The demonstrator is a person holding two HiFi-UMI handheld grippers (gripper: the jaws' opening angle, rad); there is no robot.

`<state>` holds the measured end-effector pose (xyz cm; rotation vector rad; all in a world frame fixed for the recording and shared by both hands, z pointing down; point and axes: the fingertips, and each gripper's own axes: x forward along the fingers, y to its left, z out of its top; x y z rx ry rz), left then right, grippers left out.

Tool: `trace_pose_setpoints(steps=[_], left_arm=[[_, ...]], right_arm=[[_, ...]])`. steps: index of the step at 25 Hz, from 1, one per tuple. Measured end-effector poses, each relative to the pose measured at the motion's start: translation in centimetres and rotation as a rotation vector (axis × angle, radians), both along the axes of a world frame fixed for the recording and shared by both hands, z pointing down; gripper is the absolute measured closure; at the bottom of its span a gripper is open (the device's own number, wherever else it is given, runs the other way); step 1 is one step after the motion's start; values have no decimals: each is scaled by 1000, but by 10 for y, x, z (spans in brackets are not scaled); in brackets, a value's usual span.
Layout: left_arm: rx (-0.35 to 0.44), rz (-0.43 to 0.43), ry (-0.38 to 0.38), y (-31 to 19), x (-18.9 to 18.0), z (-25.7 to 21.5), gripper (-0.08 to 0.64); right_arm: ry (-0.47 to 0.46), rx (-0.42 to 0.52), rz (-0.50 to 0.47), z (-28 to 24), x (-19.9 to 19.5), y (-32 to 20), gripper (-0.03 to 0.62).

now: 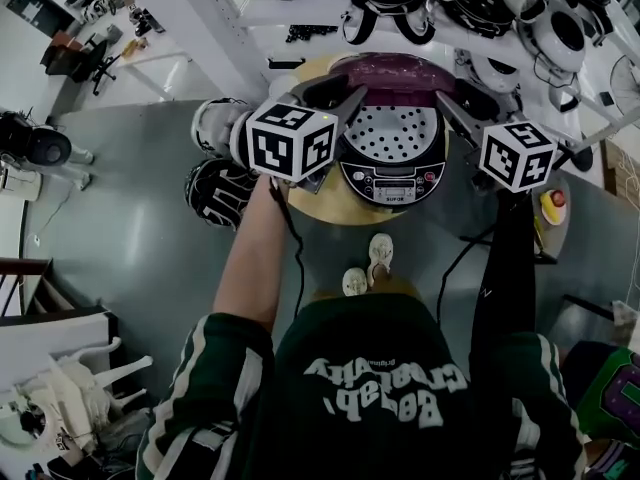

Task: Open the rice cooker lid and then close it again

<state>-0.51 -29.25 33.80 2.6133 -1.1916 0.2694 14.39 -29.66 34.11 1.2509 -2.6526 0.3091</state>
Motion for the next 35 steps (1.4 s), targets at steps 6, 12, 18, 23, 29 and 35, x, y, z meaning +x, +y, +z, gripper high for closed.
trace_pose_setpoints(steps=[6, 12, 18, 23, 29, 35], left_arm=[[-45, 24, 28, 23, 4, 26, 399], [-88, 27, 36, 38, 5, 52, 407], [-137, 29, 32, 50, 7, 79, 410], [-171, 25, 5, 58, 11, 101, 408], [-211, 25, -33, 65, 14, 129, 396], [-255, 13, -19, 67, 13, 149, 403]], right_arm=[[44, -38, -7, 26, -8, 23, 387], [99, -77, -11, 52, -11, 41, 387], [103, -125, -27, 78, -19, 56, 383], [101, -173, -30, 99, -21, 63, 385], [105, -233, -22, 127, -21, 68, 393], [99, -261, 12, 147, -21, 69, 405]])
